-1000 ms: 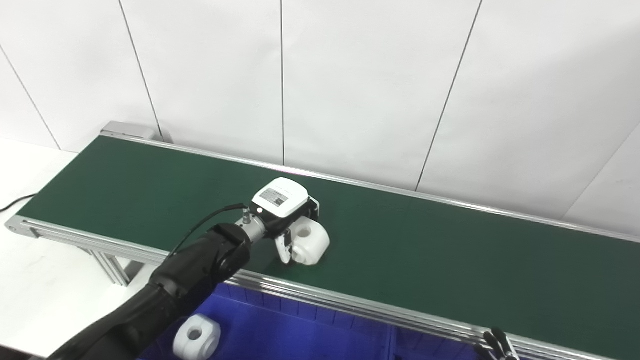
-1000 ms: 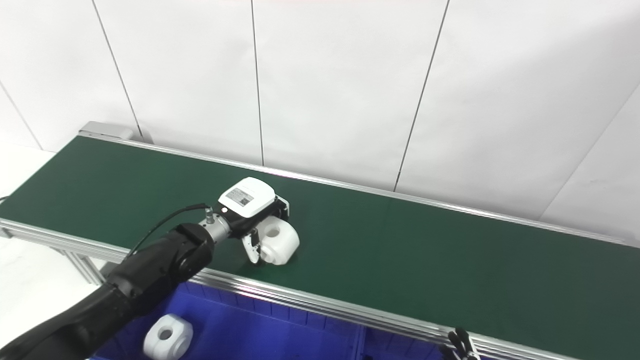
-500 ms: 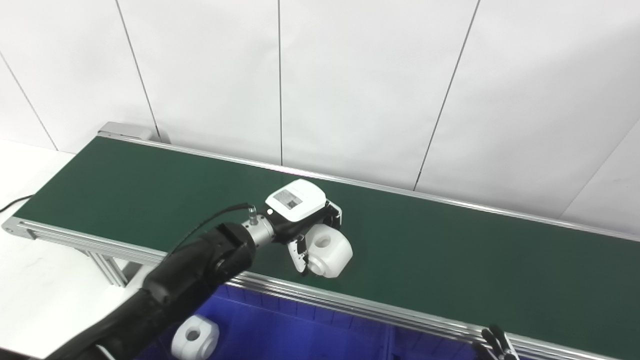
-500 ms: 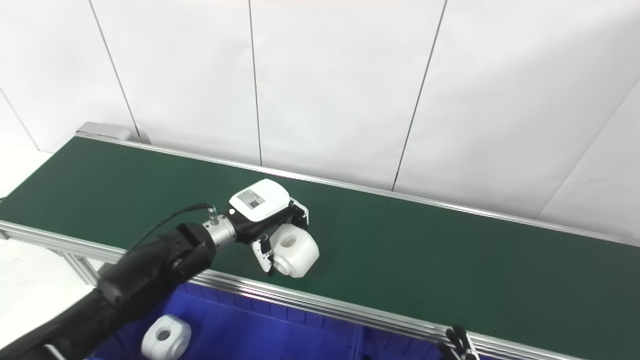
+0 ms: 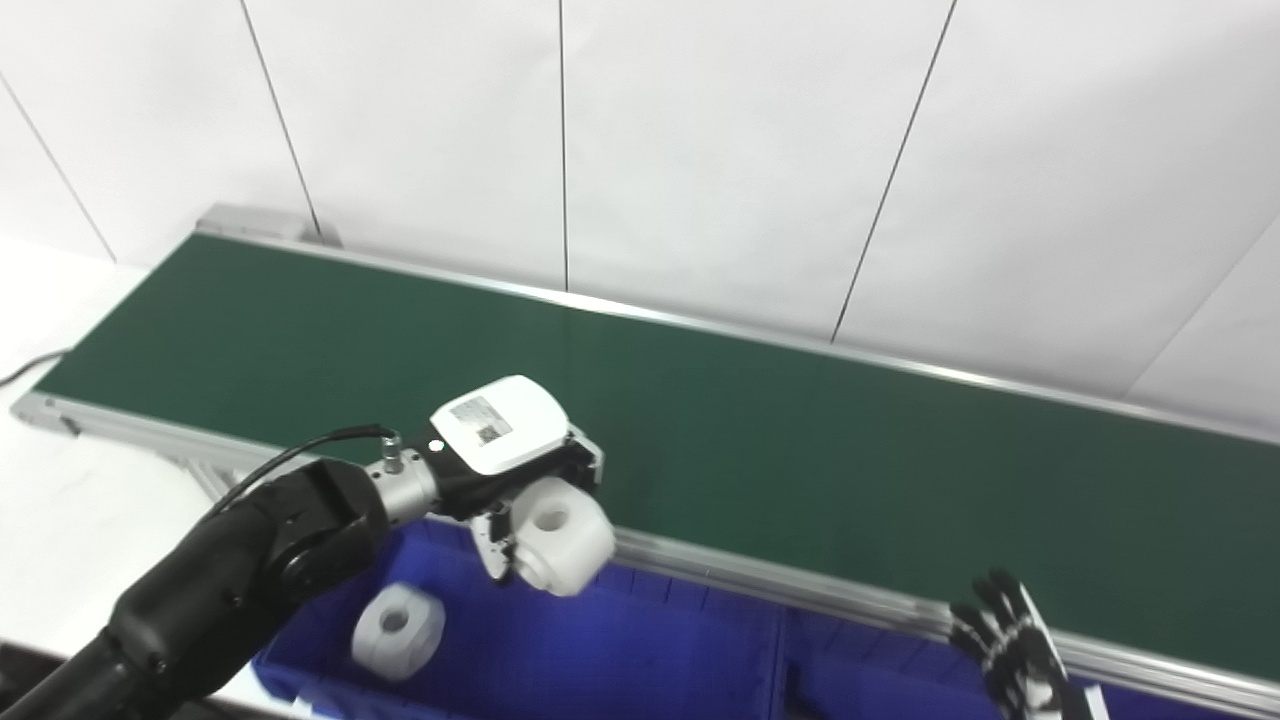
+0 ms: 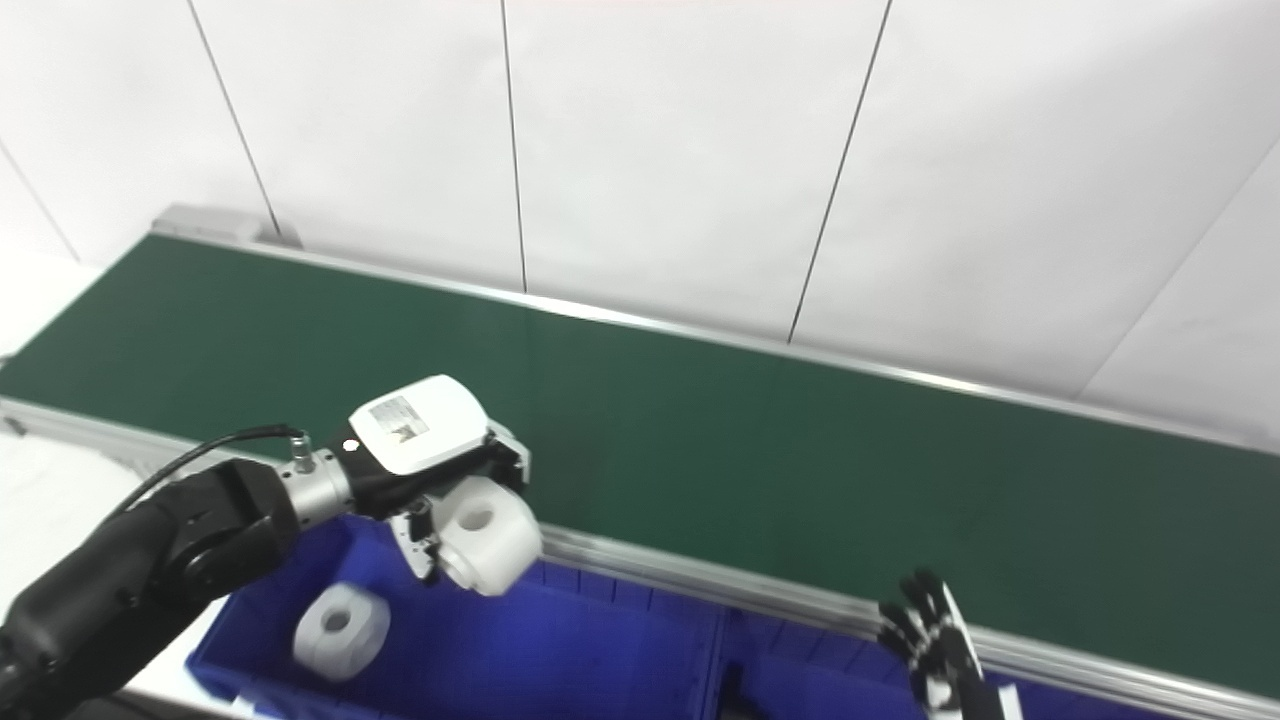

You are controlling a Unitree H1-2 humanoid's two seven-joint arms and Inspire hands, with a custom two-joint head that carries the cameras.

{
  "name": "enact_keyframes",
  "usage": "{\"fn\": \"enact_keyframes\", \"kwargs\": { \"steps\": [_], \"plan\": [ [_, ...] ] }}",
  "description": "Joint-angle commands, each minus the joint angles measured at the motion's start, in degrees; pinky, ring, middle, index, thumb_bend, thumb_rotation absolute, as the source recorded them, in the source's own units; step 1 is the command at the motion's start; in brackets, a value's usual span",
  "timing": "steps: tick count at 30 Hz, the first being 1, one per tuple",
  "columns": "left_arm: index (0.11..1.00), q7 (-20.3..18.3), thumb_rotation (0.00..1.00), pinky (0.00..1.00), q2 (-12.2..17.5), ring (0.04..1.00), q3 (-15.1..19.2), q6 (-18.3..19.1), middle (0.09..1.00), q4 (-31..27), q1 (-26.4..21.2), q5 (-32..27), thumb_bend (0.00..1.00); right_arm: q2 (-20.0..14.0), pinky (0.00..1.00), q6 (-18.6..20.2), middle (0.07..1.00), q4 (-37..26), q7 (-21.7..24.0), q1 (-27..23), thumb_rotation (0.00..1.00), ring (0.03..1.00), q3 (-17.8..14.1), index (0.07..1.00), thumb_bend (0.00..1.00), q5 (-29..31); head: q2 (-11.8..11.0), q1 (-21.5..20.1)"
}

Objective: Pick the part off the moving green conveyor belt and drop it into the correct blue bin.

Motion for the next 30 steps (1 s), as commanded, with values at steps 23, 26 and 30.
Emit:
{"fn": "enact_keyframes", "kwargs": {
  "steps": [23, 26, 30],
  "plan": [
    [0.717, -10.64, 0.40, 0.64, 2.05, 0.752, 1.75, -0.10, 0.765, -0.76, 1.59, -6.57, 1.00, 0.71, 0.84, 4.46, 0.938, -5.90, -1.20, -1.29, 0.96, 0.886, 0.62, 0.962, 1.00, -2.62, 1.50, -1.09],
    [0.740, -13.10, 0.46, 0.64, 1.55, 0.780, 2.01, 0.17, 0.792, -2.95, 1.42, -10.15, 1.00, 0.37, 0.84, 4.62, 0.941, -6.04, -1.12, -1.37, 0.97, 0.889, 0.54, 0.966, 0.98, -2.56, 1.59, -0.94],
    [0.746, -13.46, 0.47, 0.64, -0.19, 0.774, 1.70, -0.15, 0.794, -5.29, 1.48, -11.86, 1.00, 0.12, 0.85, 4.33, 0.942, -5.15, -0.73, -1.88, 0.96, 0.892, 0.01, 0.968, 0.97, -1.17, 1.50, -0.61]
  ]
}}
